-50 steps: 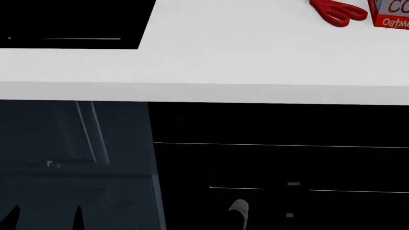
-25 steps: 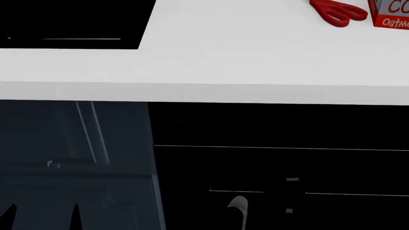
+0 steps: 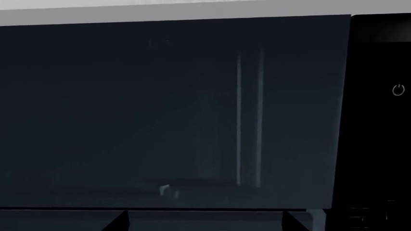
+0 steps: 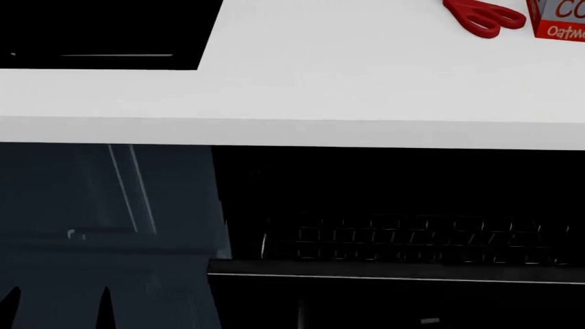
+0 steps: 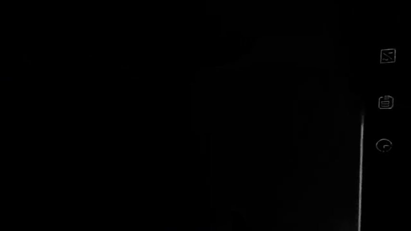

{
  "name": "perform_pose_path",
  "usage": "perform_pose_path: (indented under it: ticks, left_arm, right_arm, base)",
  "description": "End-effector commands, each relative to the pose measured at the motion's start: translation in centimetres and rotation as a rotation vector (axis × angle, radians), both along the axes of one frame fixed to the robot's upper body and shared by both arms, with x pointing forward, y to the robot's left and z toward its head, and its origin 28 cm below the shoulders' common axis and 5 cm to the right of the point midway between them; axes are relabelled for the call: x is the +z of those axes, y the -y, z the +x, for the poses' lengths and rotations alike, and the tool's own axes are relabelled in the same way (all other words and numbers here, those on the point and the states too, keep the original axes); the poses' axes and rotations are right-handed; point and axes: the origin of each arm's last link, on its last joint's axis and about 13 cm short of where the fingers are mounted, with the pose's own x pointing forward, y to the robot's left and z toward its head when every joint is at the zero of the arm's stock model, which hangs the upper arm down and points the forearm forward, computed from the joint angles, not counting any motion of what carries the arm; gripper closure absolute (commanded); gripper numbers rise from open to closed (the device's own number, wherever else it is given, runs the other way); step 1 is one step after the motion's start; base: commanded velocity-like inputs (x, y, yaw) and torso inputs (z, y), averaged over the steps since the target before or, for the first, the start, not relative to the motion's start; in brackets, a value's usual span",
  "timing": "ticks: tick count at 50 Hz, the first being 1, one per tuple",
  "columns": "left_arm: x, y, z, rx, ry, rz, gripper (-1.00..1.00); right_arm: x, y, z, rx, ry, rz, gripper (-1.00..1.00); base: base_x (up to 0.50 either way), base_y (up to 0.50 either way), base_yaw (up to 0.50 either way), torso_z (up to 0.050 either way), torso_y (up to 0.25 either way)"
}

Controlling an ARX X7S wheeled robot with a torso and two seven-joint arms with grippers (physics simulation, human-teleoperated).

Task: Open the dishwasher door

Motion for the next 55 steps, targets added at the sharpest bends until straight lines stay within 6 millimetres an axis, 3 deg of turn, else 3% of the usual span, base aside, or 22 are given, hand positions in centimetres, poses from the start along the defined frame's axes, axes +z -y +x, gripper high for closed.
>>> perform_pose_path:
  ticks: [1,25,55]
  left_arm:
    - [0.1,-0.1,0.0,0.0,0.005,0.003,-1.0]
    - [0.1,-0.6,-0.1,0.021,0.014,0.005,-1.0]
    - [0.5,-0.3,0.1,0.015,0.013,0.023,-1.0]
  right_arm:
    - [0.2,0.2,-3.4,0.027,-0.021,0.001,1.0]
    - [-1.6,0.5,-7.7,0.018,-0.108,0.019,1.0]
    - [-5.4,1.3,-16.4,0.025,-0.268,0.008,1.0]
  base:
    - [0.0,0.0,0.0,0.0,0.0]
    - [0.0,0.0,0.0,0.0,0.001]
    - [0.0,0.0,0.0,0.001,0.0]
